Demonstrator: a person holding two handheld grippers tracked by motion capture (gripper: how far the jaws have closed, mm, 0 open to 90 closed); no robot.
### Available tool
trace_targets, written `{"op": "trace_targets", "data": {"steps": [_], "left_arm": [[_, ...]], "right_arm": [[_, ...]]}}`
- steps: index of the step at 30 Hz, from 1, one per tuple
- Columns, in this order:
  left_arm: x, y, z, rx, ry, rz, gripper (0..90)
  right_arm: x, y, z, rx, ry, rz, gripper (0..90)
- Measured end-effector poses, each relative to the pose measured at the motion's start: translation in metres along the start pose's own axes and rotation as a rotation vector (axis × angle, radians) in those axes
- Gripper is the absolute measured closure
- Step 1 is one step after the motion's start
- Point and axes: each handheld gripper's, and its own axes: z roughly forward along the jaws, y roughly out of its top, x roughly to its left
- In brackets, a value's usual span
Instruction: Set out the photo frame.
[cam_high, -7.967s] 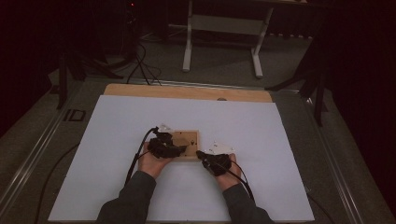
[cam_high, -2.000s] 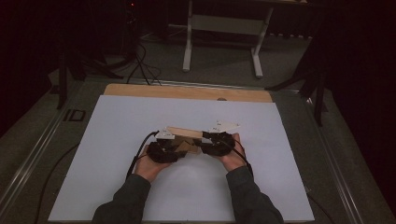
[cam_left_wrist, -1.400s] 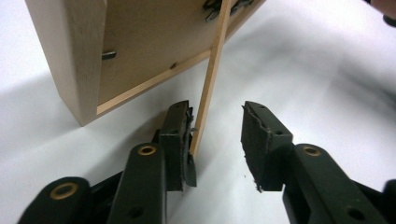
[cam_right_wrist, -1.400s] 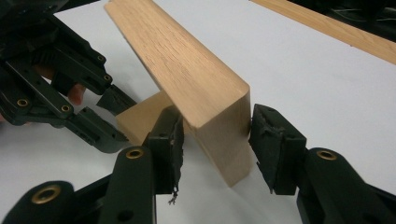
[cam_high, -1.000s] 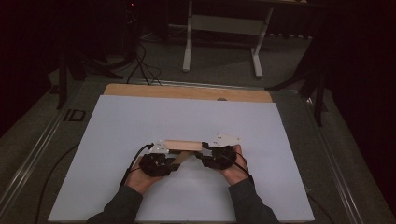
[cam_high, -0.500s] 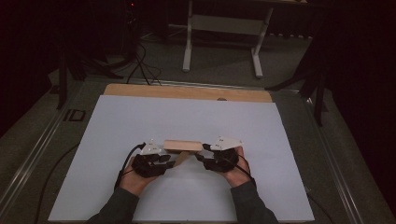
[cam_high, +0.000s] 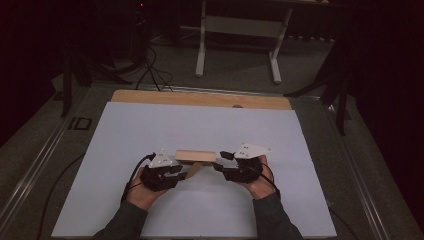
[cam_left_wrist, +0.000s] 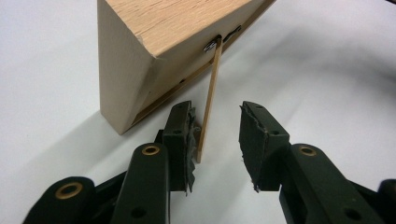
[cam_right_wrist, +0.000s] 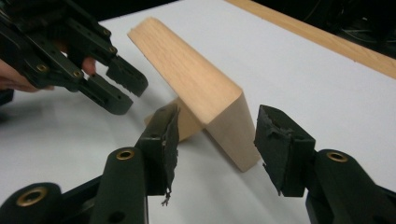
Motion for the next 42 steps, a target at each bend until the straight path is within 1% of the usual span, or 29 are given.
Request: {"op": "trace_targets", "data": {"steps": [2,6,9,12,14,16,18,20,22,23,26,27,28,30,31,32,34,37,38,39,42], "left_arm": [[-0.001,0.001,-0.001,-0.003,0.004,0.002,65.2],[-0.001,0.001,-0.001,-0.002,0.006,0.009,66.7],[-0.002,0.002,-0.002,-0.004,0.002,0.009,68.6],[-0.002,0.003,-0.002,-0.005,0.000,0.011,70.0],[-0.003,0.003,-0.002,-0.006,0.003,0.019,72.0],[-0.003,0.003,-0.003,-0.008,0.004,0.019,74.7],[-0.003,0.004,-0.003,-0.013,0.000,0.025,76.5],[-0.005,0.005,-0.003,-0.016,-0.001,0.026,78.9],[-0.005,0.005,-0.002,-0.011,0.010,0.038,82.4],[-0.005,0.006,-0.002,-0.014,0.016,0.038,84.2],[-0.005,0.007,-0.003,-0.027,0.038,0.034,89.1],[-0.005,0.007,-0.003,-0.027,0.038,0.034,89.5],[-0.004,0.008,-0.004,-0.035,0.049,0.032,89.6],[-0.004,0.009,-0.005,-0.044,0.056,0.026,89.7],[-0.004,0.009,-0.005,-0.044,0.056,0.026,89.7],[-0.003,0.010,-0.006,-0.048,0.061,0.022,89.7],[-0.003,0.011,-0.005,-0.050,0.064,0.018,89.7],[-0.002,0.012,-0.004,-0.053,0.065,0.015,89.7],[-0.001,0.012,-0.004,-0.054,0.066,0.013,89.7],[-0.002,0.013,-0.003,-0.056,0.070,0.010,89.7],[0.000,0.014,-0.003,-0.060,0.076,0.005,89.8]], "right_arm": [[-0.001,0.001,-0.003,-0.013,0.011,0.010,50.3],[0.000,0.004,-0.006,-0.034,0.020,0.002,53.0],[-0.002,0.006,-0.010,-0.069,0.026,0.014,57.8],[-0.004,0.006,-0.015,-0.119,0.007,0.040,63.0],[-0.007,0.006,-0.016,-0.145,-0.035,0.071,68.4],[-0.011,0.005,-0.014,-0.165,-0.052,0.104,73.9],[-0.013,0.004,-0.010,-0.163,-0.073,0.121,79.0],[-0.014,0.004,-0.004,-0.156,-0.080,0.131,84.0],[-0.015,0.003,0.004,-0.142,-0.086,0.151,88.7],[-0.017,0.003,0.007,-0.137,-0.085,0.160,89.5],[-0.018,0.002,0.018,-0.118,-0.076,0.174,89.7],[-0.018,0.002,0.021,-0.109,-0.076,0.174,89.7],[-0.018,0.002,0.023,-0.105,-0.073,0.178,89.8],[-0.018,0.001,0.027,-0.097,-0.073,0.180,89.8],[-0.018,0.001,0.027,-0.097,-0.073,0.180,89.8],[-0.020,0.000,0.027,-0.098,-0.063,0.199,89.7],[-0.022,-0.001,0.027,-0.101,-0.057,0.211,89.7],[-0.023,-0.002,0.027,-0.103,-0.061,0.213,89.7],[-0.024,-0.002,0.028,-0.106,-0.062,0.224,89.6],[-0.024,-0.002,0.028,-0.106,-0.062,0.224,89.6],[-0.024,-0.003,0.032,-0.100,-0.047,0.234,89.6]]}}
